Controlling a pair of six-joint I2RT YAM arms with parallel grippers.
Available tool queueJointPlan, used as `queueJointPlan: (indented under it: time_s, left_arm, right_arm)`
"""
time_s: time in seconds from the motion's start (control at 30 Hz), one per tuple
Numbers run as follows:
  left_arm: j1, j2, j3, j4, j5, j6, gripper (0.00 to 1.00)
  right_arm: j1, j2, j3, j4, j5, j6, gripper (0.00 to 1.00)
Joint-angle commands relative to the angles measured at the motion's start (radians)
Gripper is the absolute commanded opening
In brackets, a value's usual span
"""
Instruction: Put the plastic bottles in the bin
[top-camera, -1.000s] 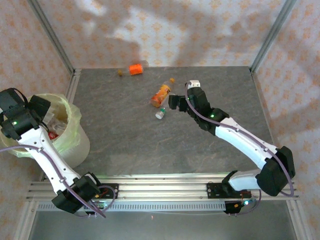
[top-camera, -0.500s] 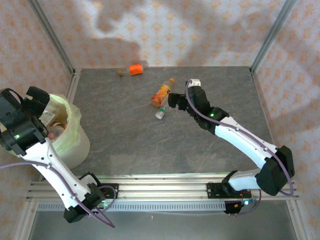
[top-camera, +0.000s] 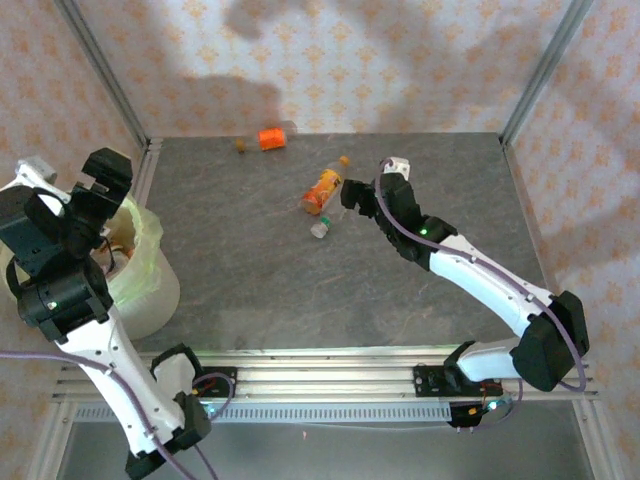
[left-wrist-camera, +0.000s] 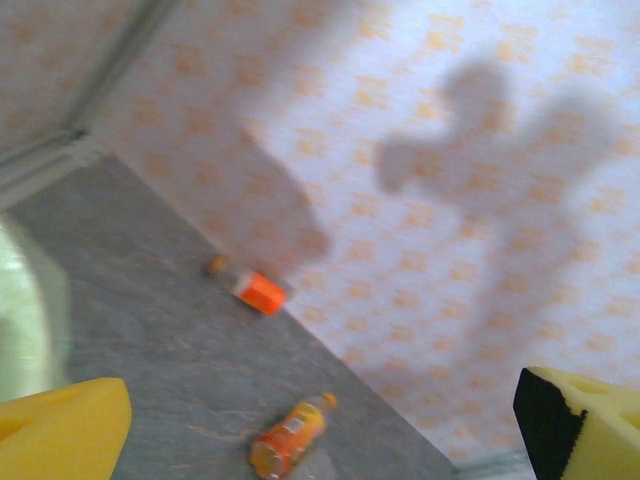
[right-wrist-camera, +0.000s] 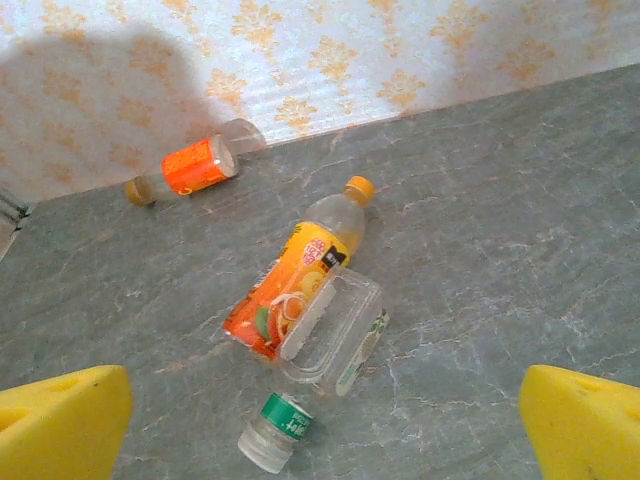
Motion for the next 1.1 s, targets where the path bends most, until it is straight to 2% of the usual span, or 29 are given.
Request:
queueJointPlan:
  time_s: [0.0, 0.17, 0.4, 0.5, 0.63, 0.73, 0.8, 0.97, 1.07]
  left_arm:
    - [-0.110, 0.006, -0.025, 0.115, -0.019, -0.046, 0.99]
    - [-0.338, 0.051, -0.038, 0.167, -0.145, -0.029, 0.99]
    - [-0.748, 0.215, 0.020, 0.169, -0.393, 0.068, 0.99]
    - [-0.863, 0.304, 0.057, 0.146, -0.490, 0.075, 1.00]
    - [-0.955, 0.363, 0.007, 0.189, -0.553, 0.073, 1.00]
    - [-0.981, 0.415, -0.034, 0.237, -0.544, 0.040, 1.00]
    - [-0.996, 0.453, -0.017, 0.204, -0.562, 0.033, 1.00]
    - [-1.049, 0.482, -0.061, 0.181, -0.682, -0.009, 1.00]
    - [-1.048, 0.473, -0.108, 0.156, -0.722, -0.025, 1.00]
  right_arm:
    - [-0.015, -0.028, -0.017, 0.034, 0.046, 0.055, 0.99]
    - [-0.042, -0.035, -0.027, 0.024, 0.035, 0.087, 0.99]
    - [-0.090, -0.031, -0.044, 0.018, -0.015, 0.120, 0.99]
    - [-0.105, -0.023, -0.052, 0.024, -0.039, 0.121, 0.99]
    - [-0.131, 0.008, -0.047, 0.004, -0.088, 0.107, 0.99]
    - [-0.151, 0.076, -0.007, -0.046, -0.161, 0.090, 0.99]
    - [-0.155, 0.127, 0.011, -0.044, -0.203, 0.078, 0.99]
    - [-0.155, 0.309, 0.115, -0.046, -0.301, 0.088, 1.00]
    - [-0.153, 0.443, 0.254, -0.132, -0.362, 0.068, 1.00]
